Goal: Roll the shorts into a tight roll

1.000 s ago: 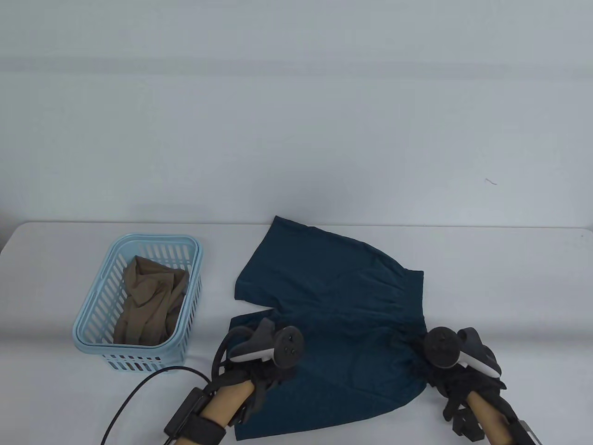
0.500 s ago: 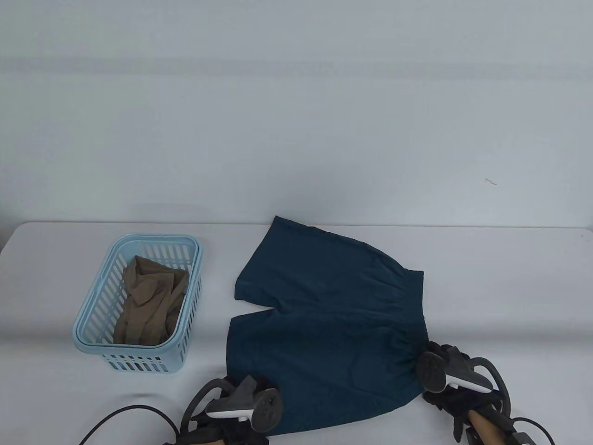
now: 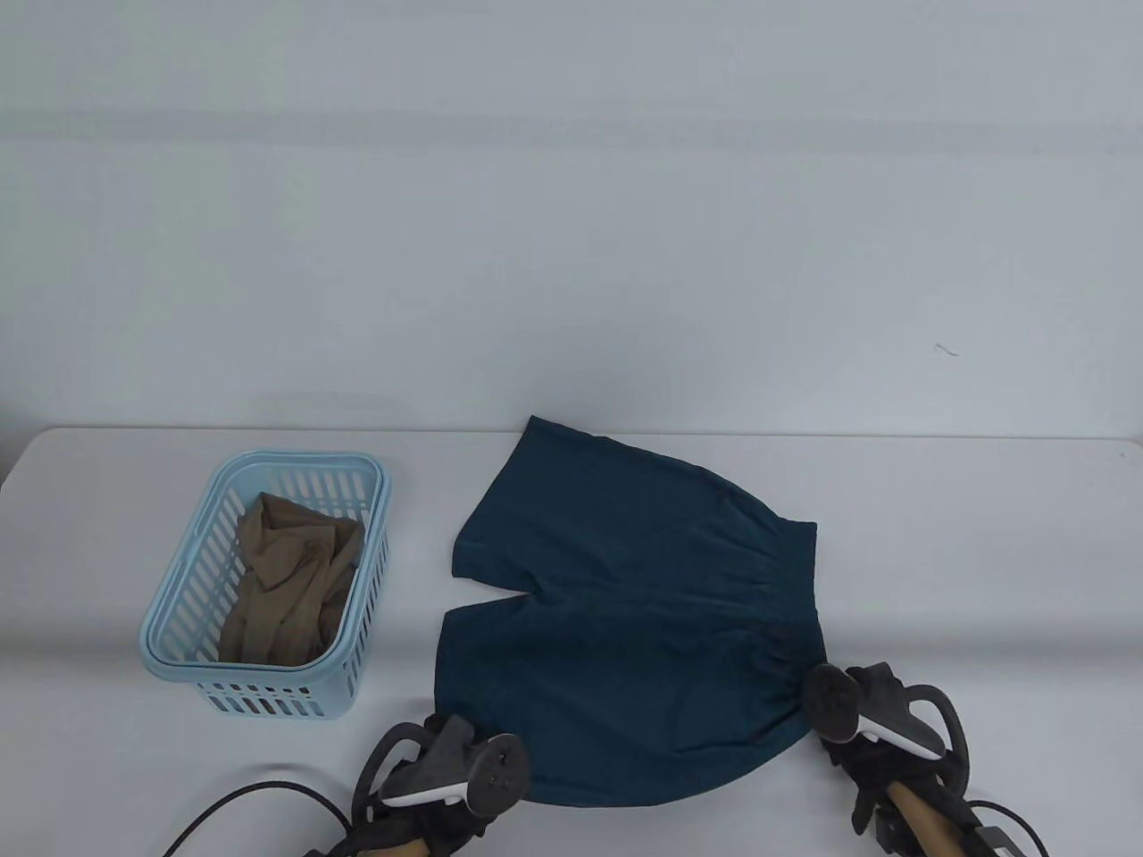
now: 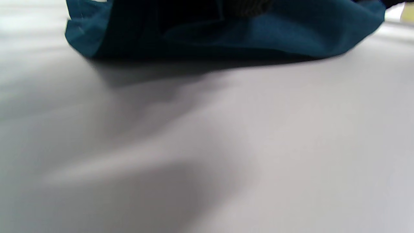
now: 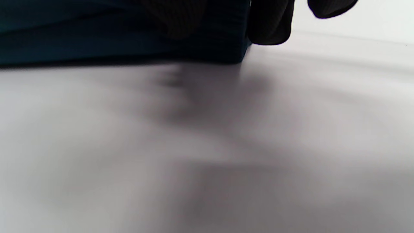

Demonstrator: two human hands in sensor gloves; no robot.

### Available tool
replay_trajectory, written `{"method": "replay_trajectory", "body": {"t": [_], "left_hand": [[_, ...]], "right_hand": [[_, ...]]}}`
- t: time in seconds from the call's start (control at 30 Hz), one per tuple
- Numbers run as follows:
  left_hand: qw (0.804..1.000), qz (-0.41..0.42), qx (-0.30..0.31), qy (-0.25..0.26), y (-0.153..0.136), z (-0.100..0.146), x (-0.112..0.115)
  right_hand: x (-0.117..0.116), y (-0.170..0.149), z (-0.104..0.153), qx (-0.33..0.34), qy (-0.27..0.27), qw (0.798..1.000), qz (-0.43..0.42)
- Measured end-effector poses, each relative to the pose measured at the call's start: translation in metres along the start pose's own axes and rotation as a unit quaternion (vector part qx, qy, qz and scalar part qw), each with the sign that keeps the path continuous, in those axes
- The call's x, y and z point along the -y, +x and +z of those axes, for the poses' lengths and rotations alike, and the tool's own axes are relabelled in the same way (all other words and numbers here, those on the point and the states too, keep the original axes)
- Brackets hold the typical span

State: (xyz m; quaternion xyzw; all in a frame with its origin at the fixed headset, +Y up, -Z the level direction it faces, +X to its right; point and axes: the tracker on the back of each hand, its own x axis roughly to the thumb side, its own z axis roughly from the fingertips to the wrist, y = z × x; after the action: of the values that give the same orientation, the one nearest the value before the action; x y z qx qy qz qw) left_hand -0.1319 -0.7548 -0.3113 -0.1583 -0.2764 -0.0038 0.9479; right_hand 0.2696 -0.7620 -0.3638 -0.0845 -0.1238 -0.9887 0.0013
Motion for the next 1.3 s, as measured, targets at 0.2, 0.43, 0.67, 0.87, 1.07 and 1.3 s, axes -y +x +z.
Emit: {"method": "replay_trajectory", "body": {"t": [0.2,0.43,0.67,0.87,1.07,1.3], "left_hand": [[0.993,0.062,-0.008,0.096,-0.01,0.027,-0.049],[0.977,0.112,0.017,0.179,-0.01,0.069,-0.103],[0.972,0.127,0.055,0.192,0.003,0.101,-0.137],[0.961,0.17,0.073,0.207,0.002,0.114,-0.163],[0.965,0.175,0.025,0.191,-0.011,0.091,-0.187],[0.969,0.173,-0.067,0.161,-0.042,0.034,-0.204]], "right_hand": [[0.025,-0.014,0.009,-0.004,-0.041,0.995,-0.087],[0.062,-0.03,0.028,0.017,-0.049,0.977,-0.205],[0.084,-0.041,0.048,0.049,-0.035,0.953,-0.295],[0.099,-0.048,0.06,0.085,-0.021,0.931,-0.354],[0.106,-0.049,0.055,0.049,-0.037,0.925,-0.376],[0.105,-0.039,0.021,-0.017,-0.034,0.936,-0.349]]}}
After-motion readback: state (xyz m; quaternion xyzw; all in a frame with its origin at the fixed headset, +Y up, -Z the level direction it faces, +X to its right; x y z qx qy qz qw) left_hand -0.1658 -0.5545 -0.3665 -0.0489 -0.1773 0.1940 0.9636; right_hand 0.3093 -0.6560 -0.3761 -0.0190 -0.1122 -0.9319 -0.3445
